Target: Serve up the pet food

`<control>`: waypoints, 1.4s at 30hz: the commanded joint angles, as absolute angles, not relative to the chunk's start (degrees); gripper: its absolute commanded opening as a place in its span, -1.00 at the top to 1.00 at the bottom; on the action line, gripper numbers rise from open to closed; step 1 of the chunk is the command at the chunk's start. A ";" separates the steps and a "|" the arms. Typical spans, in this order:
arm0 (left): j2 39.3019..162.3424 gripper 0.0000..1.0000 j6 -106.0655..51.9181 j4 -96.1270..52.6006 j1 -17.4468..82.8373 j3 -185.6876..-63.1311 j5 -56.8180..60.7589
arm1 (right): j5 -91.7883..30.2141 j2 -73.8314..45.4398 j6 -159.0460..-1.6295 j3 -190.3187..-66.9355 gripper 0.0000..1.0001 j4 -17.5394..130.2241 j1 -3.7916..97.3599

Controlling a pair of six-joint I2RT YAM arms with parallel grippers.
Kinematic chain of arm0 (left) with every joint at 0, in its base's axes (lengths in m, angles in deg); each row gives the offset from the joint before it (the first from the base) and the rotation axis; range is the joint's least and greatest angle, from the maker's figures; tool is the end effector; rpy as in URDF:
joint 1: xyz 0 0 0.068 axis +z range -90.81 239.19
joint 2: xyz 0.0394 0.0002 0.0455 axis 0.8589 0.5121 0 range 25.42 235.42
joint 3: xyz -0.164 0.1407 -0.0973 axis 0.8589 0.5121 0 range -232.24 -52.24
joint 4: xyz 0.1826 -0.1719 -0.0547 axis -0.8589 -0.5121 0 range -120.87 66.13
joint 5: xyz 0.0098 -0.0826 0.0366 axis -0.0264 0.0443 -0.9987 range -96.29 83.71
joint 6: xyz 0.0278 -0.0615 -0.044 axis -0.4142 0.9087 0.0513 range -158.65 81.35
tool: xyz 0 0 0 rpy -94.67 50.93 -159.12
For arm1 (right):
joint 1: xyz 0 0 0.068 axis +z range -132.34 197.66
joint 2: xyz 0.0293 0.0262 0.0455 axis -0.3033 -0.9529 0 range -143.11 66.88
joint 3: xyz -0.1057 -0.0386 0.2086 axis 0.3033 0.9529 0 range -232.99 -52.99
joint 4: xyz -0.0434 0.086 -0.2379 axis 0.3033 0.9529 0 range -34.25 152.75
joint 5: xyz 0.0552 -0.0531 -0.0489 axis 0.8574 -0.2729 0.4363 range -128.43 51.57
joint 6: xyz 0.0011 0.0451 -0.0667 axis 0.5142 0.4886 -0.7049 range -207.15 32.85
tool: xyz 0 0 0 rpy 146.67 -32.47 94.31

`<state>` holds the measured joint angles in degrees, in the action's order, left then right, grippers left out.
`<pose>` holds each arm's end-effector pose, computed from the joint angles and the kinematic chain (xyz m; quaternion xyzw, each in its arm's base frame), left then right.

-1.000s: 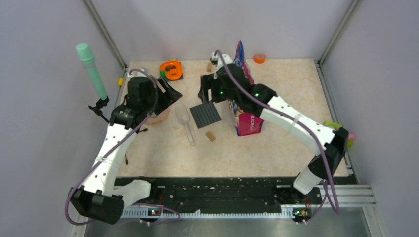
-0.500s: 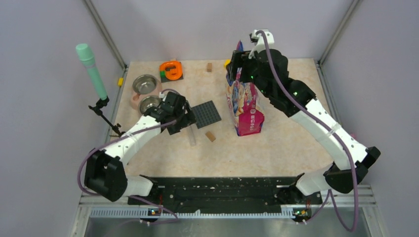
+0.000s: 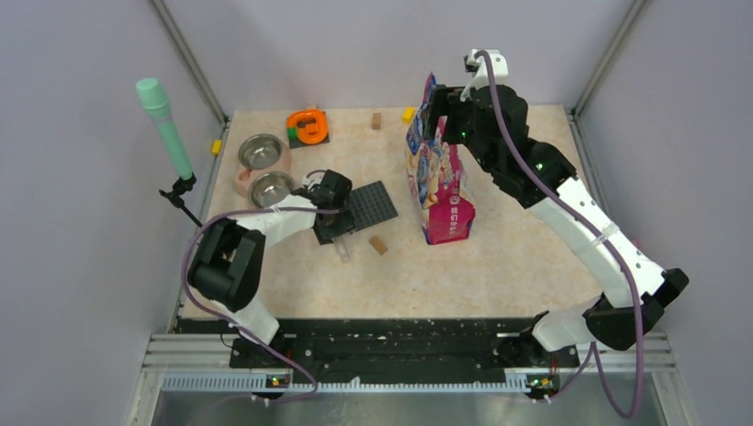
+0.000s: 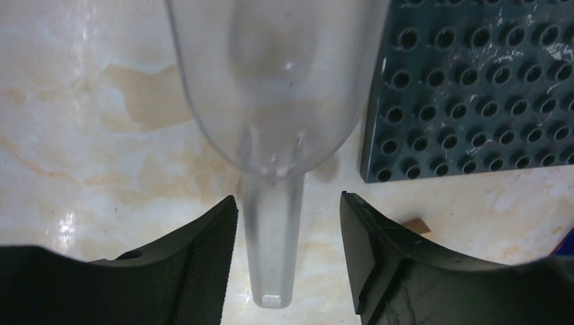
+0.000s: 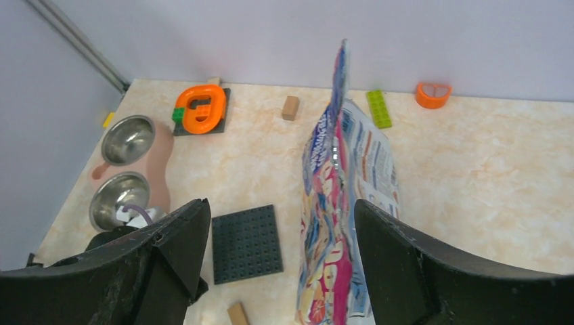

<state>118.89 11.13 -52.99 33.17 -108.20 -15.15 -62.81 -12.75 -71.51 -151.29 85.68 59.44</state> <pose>0.2898 -0.1295 0.1103 -0.2163 0.9522 -0.0643 0.2057 0.2593 0.1931 0.4434 -0.0405 0.7664 0.1546 0.6222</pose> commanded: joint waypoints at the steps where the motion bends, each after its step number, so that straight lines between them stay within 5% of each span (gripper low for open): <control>1: 122.74 -0.13 8.94 -51.44 33.27 -114.55 -17.24 | -64.36 -12.58 -71.14 -153.35 -0.59 86.54 56.25; 9: 127.13 1.00 3.16 -51.68 33.47 -118.40 -16.58 | -62.86 -12.20 -70.43 -152.22 -0.59 87.39 52.41; 16: 135.45 1.00 -13.73 -53.59 34.24 -128.32 -7.60 | -59.68 -12.12 -69.26 -151.57 -0.59 87.38 48.72; 24: 139.80 1.00 -15.60 -54.89 35.31 -136.20 -6.87 | -58.00 -12.08 -68.02 -150.32 -0.59 87.83 46.98; 35: 137.74 1.00 -24.10 -58.48 35.68 -133.95 -5.59 | -56.33 -11.53 -69.43 -149.44 -0.59 89.78 44.16; 36: 137.91 0.96 -24.49 -59.11 35.79 -134.07 -5.18 | -55.49 -12.22 -70.00 -149.98 -0.60 90.72 43.81; 42: 138.62 0.01 -23.91 -63.52 36.38 -137.23 -3.84 | -50.32 -17.51 -71.51 -154.96 -0.64 96.18 42.39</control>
